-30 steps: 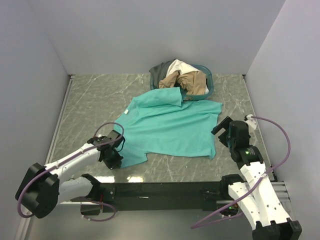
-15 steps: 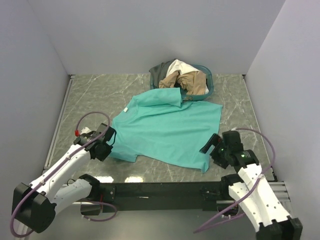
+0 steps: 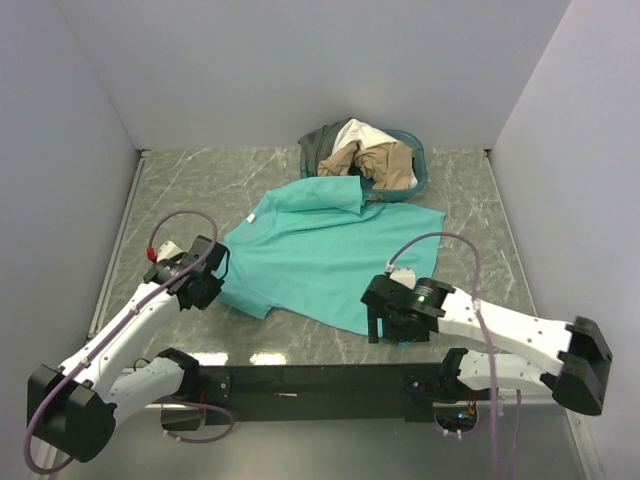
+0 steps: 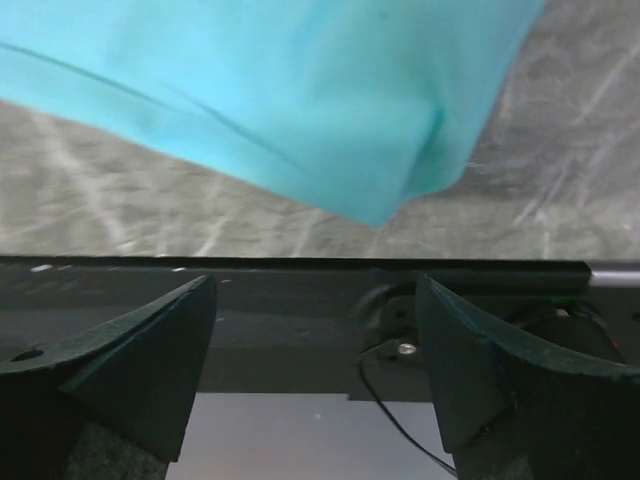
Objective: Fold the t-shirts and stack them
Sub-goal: Flatten the tshirt out
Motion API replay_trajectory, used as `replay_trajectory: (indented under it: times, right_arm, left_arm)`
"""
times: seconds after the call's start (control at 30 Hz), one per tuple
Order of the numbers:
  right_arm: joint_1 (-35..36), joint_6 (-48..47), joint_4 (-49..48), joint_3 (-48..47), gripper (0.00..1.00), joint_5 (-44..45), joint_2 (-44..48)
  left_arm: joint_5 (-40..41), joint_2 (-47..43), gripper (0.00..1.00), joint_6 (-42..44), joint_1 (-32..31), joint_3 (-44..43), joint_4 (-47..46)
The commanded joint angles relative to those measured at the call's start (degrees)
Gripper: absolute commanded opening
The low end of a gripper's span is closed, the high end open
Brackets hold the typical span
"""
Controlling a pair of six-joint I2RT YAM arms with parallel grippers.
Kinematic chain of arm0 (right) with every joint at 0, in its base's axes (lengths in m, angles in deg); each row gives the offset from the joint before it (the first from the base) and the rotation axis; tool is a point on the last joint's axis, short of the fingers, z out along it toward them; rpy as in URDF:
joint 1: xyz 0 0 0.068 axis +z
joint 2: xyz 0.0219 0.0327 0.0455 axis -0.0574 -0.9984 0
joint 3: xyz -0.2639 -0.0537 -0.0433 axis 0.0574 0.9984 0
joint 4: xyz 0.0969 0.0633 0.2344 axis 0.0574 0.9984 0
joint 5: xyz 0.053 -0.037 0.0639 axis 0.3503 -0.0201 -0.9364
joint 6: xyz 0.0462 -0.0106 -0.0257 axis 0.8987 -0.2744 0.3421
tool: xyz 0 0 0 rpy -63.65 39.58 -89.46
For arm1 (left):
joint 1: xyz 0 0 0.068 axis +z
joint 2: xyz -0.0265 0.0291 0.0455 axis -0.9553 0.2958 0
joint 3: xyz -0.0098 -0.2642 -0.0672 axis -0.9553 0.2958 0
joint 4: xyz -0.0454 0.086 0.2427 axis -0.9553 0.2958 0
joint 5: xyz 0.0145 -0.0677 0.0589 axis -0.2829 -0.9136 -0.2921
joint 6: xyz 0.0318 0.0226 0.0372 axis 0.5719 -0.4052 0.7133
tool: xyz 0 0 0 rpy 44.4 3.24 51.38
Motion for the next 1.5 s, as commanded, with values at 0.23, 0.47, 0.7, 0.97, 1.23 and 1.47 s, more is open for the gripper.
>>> replay_trajectory:
  times: [0.23, 0.47, 0.7, 0.97, 1.23, 1.47]
  right_arm:
    - [1.90, -0.39, -2.38, 2.92, 0.76, 2.01, -8.19]
    - [1.72, 0.30, -6.44, 5.47, 0.69, 4.28, -15.03]
    - [1.29, 1.44, -8.98, 6.70, 0.53, 5.52, -17.51]
    - [-1.44, 2.32, -8.29, 7.58, 0.43, 8.42, -16.90]
    - [-3.55, 0.65, -10.04, 9.08, 0.25, 7.19, -14.17]
    - [-3.81, 1.00, -4.71, 6.71, 0.00, 12.78, -13.12]
  left_arm:
    - [0.72, 1.16, 0.01, 3.57, 1.42, -3.55, -4.44]
    - [0.54, 2.48, 0.01, 3.66, 1.60, -3.90, -4.35]
    - [0.80, 3.19, 0.01, 3.74, 1.69, -4.25, -4.00]
    - [2.55, 2.84, 0.01, 2.95, 1.77, -4.52, -2.25]
    - [6.33, 2.57, 0.01, 0.93, 2.21, -5.75, 0.74]
    - [8.09, 3.71, 0.01, 1.46, 2.74, -8.55, 1.53]
